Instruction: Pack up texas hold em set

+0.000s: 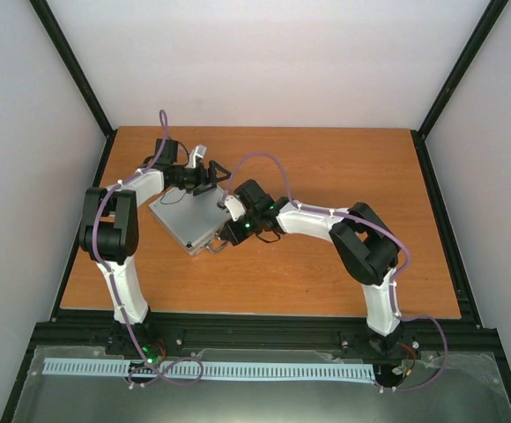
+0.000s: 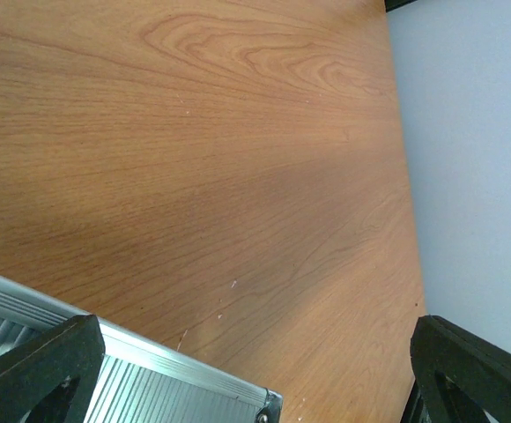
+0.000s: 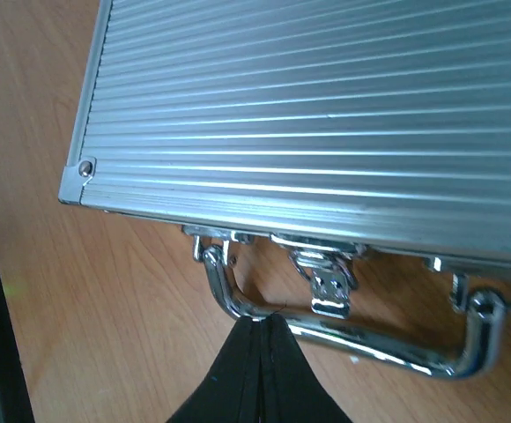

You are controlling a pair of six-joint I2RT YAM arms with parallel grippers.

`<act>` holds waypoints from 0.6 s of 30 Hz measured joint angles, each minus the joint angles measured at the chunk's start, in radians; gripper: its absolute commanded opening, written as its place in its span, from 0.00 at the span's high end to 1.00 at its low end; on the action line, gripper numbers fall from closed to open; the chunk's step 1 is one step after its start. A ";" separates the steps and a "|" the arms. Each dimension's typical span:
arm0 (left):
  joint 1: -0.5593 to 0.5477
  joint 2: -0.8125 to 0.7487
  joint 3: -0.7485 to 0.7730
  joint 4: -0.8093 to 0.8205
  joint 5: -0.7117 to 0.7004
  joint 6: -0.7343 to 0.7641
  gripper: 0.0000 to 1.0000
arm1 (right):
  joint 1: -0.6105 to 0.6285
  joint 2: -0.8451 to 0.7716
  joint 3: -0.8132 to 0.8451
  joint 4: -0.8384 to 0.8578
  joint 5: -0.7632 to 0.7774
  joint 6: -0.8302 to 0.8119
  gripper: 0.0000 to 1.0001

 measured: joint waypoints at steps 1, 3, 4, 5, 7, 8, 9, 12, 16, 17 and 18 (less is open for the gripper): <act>0.000 0.000 0.000 0.001 0.000 0.000 0.00 | 0.000 0.008 0.000 0.021 -0.016 0.008 0.97; 0.000 0.000 -0.001 0.003 0.000 0.000 0.00 | 0.000 0.025 0.000 0.045 -0.036 0.023 0.97; 0.000 0.000 -0.001 0.003 0.000 0.000 0.00 | 0.000 0.036 0.000 0.056 -0.044 0.030 0.97; 0.000 0.000 -0.001 0.003 0.000 0.000 0.00 | 0.000 0.047 0.000 0.062 -0.050 0.034 0.97; 0.000 0.000 -0.001 0.003 0.000 0.000 0.00 | 0.000 0.063 0.000 0.067 -0.056 0.043 0.97; 0.000 0.000 -0.001 0.003 0.000 0.000 0.00 | 0.000 0.070 0.000 0.069 -0.058 0.045 0.97; 0.000 0.000 -0.001 0.003 0.000 0.000 0.00 | 0.001 0.076 0.000 0.069 -0.058 0.048 0.97; 0.000 0.001 0.000 0.004 0.000 0.000 0.00 | 0.002 0.085 0.000 0.072 -0.057 0.051 0.97; 0.000 0.002 0.000 0.005 0.000 0.000 0.00 | 0.004 0.095 0.011 0.074 -0.043 0.058 0.97; 0.000 0.002 0.000 0.006 0.000 0.000 0.00 | 0.004 0.101 0.018 0.078 -0.033 0.060 0.97; 0.000 0.002 0.000 0.006 0.000 0.000 0.00 | 0.005 0.107 0.021 0.082 -0.026 0.064 0.97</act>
